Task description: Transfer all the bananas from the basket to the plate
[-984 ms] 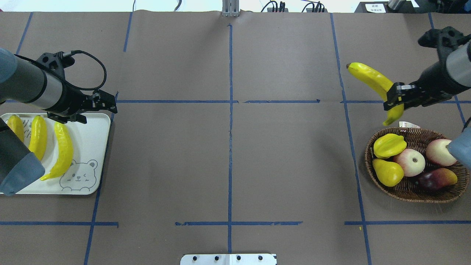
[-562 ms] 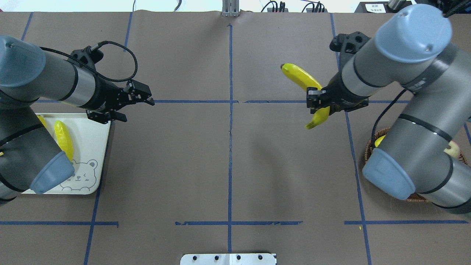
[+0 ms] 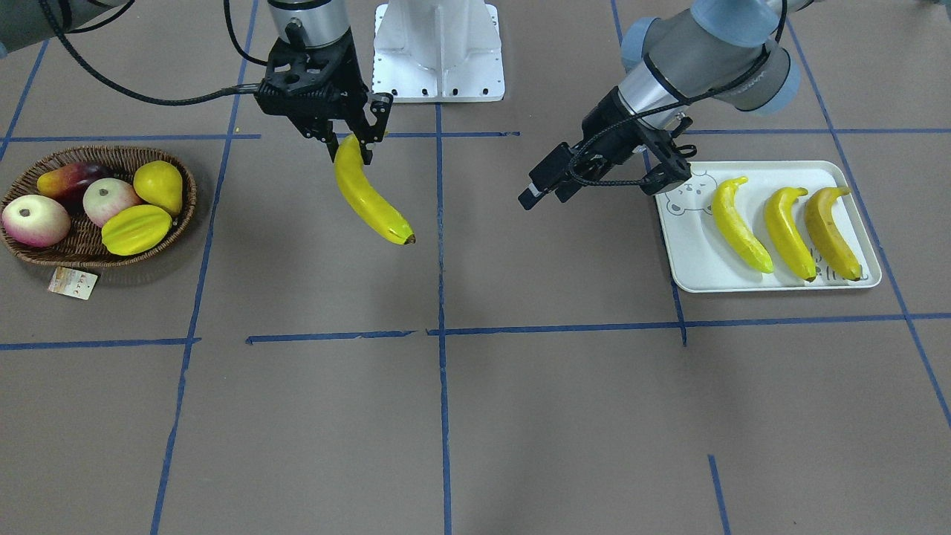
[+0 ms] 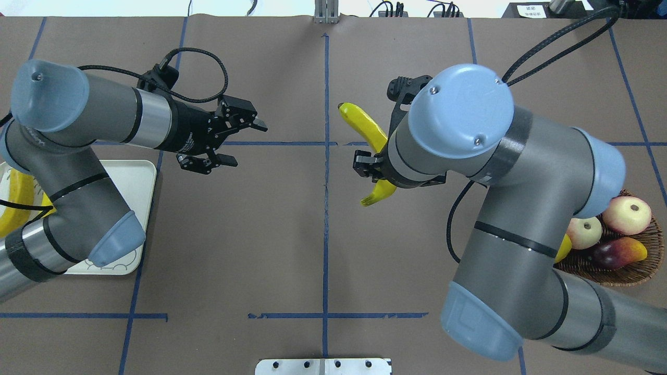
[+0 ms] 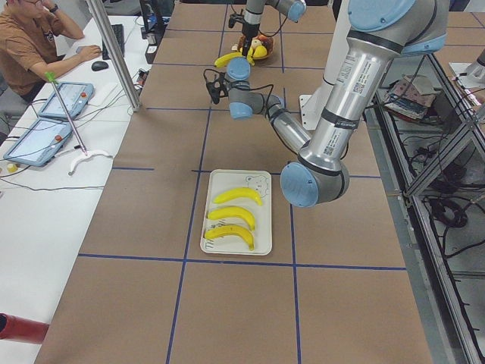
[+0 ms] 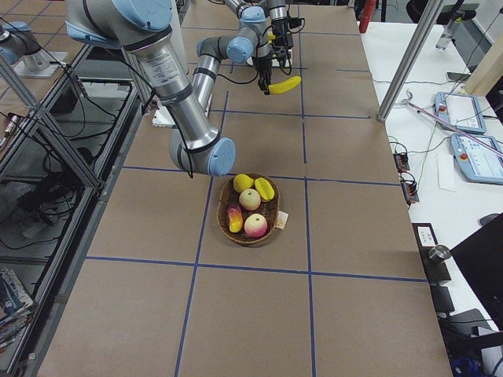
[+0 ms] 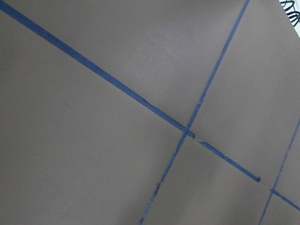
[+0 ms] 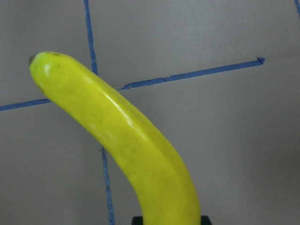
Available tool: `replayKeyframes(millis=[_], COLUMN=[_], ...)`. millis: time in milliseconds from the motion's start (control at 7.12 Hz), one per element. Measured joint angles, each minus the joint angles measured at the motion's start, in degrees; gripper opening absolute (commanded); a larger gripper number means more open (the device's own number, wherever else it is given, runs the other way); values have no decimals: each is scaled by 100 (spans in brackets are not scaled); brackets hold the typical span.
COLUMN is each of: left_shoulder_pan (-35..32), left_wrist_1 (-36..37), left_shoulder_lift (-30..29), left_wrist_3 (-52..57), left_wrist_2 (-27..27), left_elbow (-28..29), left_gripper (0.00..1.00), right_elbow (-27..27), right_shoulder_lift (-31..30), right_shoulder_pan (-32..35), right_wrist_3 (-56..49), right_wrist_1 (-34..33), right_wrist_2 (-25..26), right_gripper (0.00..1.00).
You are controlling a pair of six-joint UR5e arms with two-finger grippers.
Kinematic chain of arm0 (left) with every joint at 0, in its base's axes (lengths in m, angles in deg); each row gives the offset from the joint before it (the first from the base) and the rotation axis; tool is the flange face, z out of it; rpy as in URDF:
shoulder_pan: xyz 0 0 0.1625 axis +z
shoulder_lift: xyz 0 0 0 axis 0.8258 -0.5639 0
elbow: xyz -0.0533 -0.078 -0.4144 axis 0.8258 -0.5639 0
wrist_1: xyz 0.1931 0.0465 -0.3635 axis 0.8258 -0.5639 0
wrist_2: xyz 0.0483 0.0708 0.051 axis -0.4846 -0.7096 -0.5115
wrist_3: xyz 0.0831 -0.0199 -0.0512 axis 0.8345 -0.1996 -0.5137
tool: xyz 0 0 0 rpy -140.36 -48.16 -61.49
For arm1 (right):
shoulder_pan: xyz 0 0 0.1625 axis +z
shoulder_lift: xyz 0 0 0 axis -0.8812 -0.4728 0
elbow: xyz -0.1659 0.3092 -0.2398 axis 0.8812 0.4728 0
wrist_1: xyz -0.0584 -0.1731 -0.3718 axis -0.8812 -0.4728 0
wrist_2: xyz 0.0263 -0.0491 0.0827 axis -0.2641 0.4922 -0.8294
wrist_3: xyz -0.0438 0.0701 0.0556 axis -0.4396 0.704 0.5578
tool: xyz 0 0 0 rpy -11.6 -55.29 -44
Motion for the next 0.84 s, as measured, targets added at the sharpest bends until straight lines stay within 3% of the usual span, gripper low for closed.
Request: replayKeyframes(millis=[422,843], left_shoulder_pan=[428,535], left_wrist_1=[-531,-573], left_shoulder_lift=[-534,-805], left_wrist_3=[-906,-1035], left_wrist_2=[-777,-916], left_elbow=[289,486], left_gripper=[99,99], right_elbow=[218,278], right_shoulder_lift=[375,524], right_shoulder_pan=[-492,-832], right_wrist_3=[388,607], right_wrist_1=[-32,-34], right_wrist_2=[591,916], right_gripper=[0,0])
